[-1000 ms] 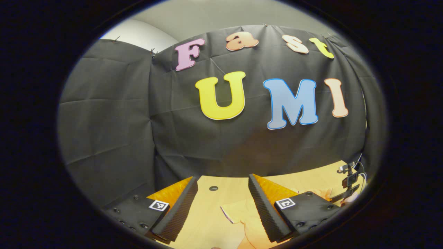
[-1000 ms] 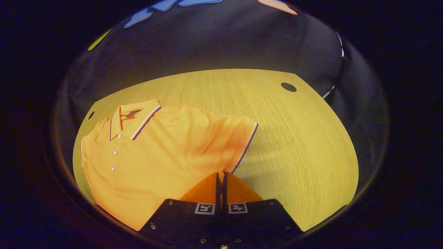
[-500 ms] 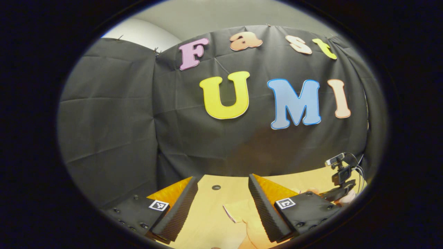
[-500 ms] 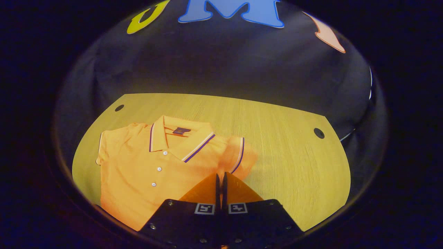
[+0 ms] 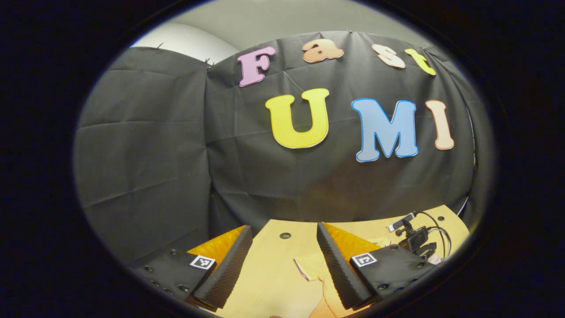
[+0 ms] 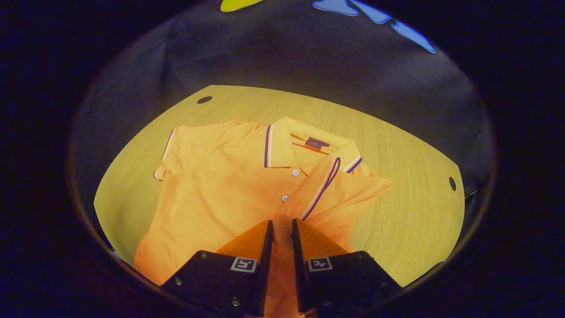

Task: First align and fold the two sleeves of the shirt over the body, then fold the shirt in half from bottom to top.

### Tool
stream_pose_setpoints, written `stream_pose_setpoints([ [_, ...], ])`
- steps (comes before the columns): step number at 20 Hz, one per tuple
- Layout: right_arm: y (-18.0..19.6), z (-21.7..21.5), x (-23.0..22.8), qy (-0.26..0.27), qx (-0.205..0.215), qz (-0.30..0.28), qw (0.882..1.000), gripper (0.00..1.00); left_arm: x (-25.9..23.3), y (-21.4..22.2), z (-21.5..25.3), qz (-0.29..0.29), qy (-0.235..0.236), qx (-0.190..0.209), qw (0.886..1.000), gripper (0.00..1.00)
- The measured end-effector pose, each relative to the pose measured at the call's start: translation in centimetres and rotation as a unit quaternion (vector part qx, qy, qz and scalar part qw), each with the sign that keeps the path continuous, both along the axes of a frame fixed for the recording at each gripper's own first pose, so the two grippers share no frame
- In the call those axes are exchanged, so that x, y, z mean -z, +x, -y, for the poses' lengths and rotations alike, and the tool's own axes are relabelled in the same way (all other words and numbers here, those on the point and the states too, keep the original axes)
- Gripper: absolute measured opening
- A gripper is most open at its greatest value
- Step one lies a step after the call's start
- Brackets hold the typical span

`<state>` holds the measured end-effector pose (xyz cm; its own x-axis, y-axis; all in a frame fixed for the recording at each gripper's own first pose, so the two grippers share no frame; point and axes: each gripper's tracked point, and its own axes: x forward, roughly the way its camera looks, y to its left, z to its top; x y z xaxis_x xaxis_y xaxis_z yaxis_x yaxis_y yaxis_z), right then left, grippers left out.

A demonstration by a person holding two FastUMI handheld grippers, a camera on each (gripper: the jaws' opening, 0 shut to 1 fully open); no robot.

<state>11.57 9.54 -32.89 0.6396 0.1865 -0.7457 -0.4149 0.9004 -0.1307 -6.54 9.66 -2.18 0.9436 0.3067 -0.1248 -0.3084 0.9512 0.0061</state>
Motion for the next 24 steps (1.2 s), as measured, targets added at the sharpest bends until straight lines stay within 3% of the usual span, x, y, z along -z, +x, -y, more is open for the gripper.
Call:
stream_pose_setpoints([
  [3, 0.0, 0.6, -1.3, 0.012, 0.013, 0.011, 1.0, 0.4, 0.7, 0.3, 0.2, -0.005, -0.007, 0.009, 1.0, 0.98],
  [12, -1.9, 2.4, -11.4, 0.084, 0.061, 0.098, 0.99, 0.4, 5.3, 6.2, 1.6, -0.023, -0.02, 0.076, 0.997, 0.96],
  [19, -6.9, 3.1, -20.4, 0.146, 0.101, 0.167, 0.97, 0.4, 14.4, 12.9, 3.1, -0.072, -0.032, 0.125, 0.989, 0.97],
  [24, -10.9, 4.7, -25.3, 0.17, 0.13, 0.221, 0.952, 0.4, 22.8, 16.1, 3.2, -0.135, -0.075, 0.119, 0.981, 0.98],
])
